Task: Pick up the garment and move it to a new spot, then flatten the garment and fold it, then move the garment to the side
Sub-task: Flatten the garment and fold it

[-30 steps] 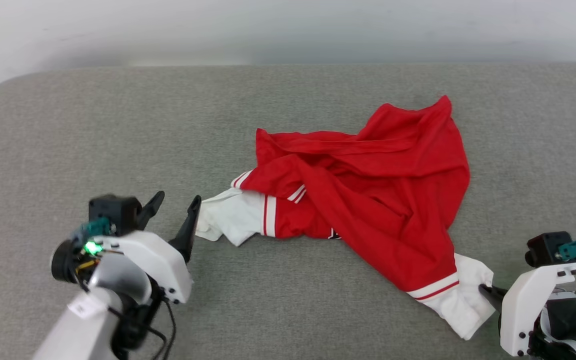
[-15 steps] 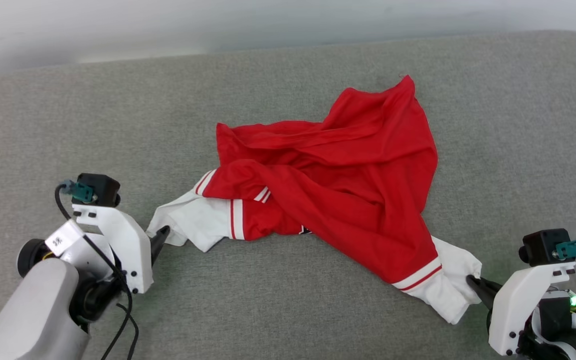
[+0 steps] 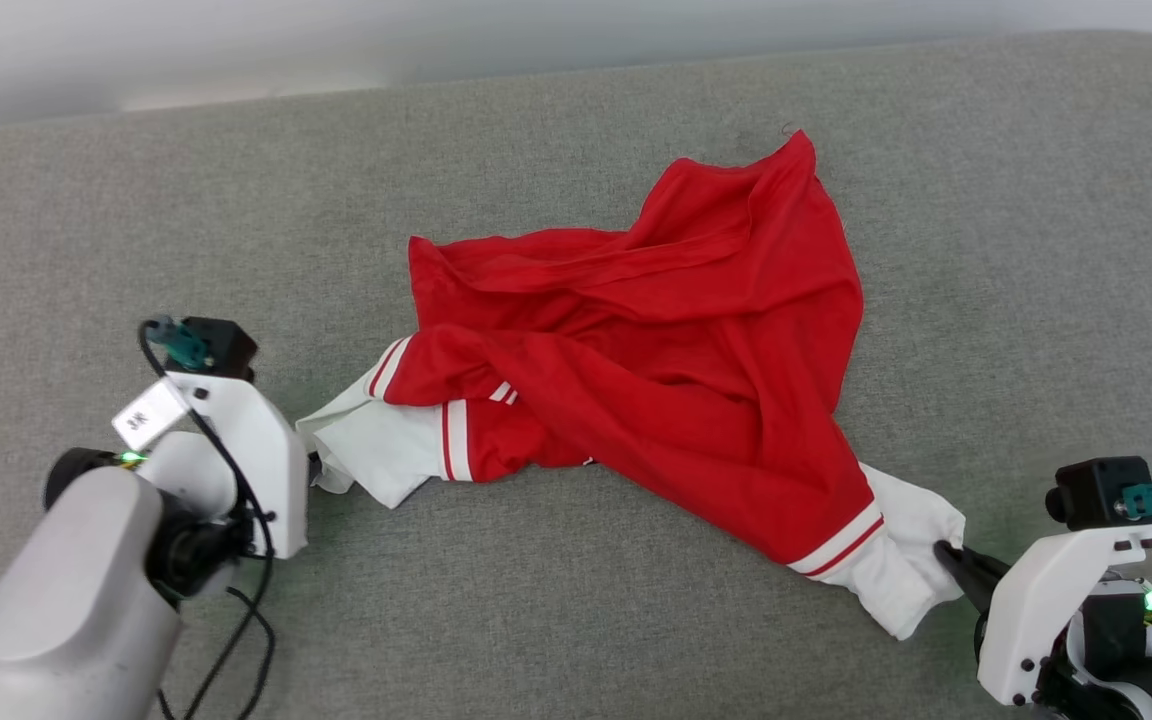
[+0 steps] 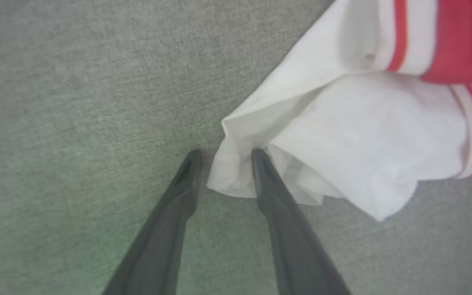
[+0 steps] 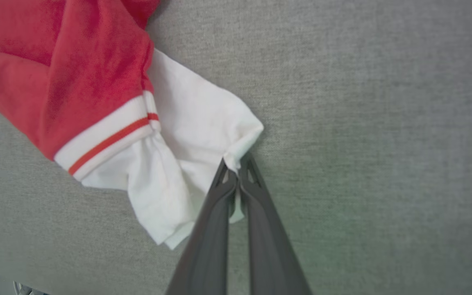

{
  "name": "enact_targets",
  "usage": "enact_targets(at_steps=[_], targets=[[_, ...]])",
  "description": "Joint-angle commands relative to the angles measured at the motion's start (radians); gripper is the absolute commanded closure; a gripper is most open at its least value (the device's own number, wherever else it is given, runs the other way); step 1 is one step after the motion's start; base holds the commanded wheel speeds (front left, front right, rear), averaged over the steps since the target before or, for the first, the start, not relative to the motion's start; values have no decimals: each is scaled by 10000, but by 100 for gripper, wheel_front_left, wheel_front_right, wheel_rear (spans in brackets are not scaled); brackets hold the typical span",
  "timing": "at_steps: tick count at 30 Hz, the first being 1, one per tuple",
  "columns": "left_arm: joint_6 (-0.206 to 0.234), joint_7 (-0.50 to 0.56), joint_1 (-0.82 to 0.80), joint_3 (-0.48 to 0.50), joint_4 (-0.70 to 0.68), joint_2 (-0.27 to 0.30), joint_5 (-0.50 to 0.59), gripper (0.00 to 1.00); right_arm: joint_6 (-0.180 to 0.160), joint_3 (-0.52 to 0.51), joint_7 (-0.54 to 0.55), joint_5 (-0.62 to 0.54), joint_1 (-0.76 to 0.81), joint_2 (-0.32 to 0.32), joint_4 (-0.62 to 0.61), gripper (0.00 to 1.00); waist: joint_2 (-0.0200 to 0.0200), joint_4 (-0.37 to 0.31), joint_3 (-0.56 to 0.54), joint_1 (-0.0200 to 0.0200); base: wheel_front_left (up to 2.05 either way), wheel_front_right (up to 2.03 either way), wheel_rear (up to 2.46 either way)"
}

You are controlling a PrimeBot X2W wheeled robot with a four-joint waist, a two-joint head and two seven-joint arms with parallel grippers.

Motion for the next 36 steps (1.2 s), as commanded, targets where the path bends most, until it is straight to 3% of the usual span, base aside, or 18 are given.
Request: enact_targets(at_steps=[1, 8, 15, 20, 28, 36], targets=[[-132, 152, 766, -568, 483, -557, -3, 100, -7, -51, -78, 21, -39, 23, -25, 100, -1, 23, -76, 1, 0, 0, 0], [-92, -1153, 411, -441, 155, -360, 482, 100, -7, -289, -455, -58, -92, -35, -219, 100, -1, 202, -467, 1, 0, 0, 0], [734, -2826, 133, 90, -694, -68, 1129, 100, -5, -746, -1150, -187, -413, -156, -409, 100, -1, 433, -1079, 1, 0, 0, 0], [1247, -3410, -91, 424, -1335, 26, 1328, 100, -5, -1022, -1219, -291, -1020, -373, -303, 100, -1, 531, -1462, 1, 0, 0, 0], [1800, -4138, -1165, 979, -1822, -275, 1331, 100, -5, -1402, -1388, -131, -3049, -468, 324, 100, -1, 633, -1661, 1, 0, 0, 0], [1931, -4847, -3419, 1311, -959, -745, 1467, 100, -5, -1189, -1460, -289, -6047, -842, 1687, 100, -1, 727, -1163, 1, 0, 0, 0]])
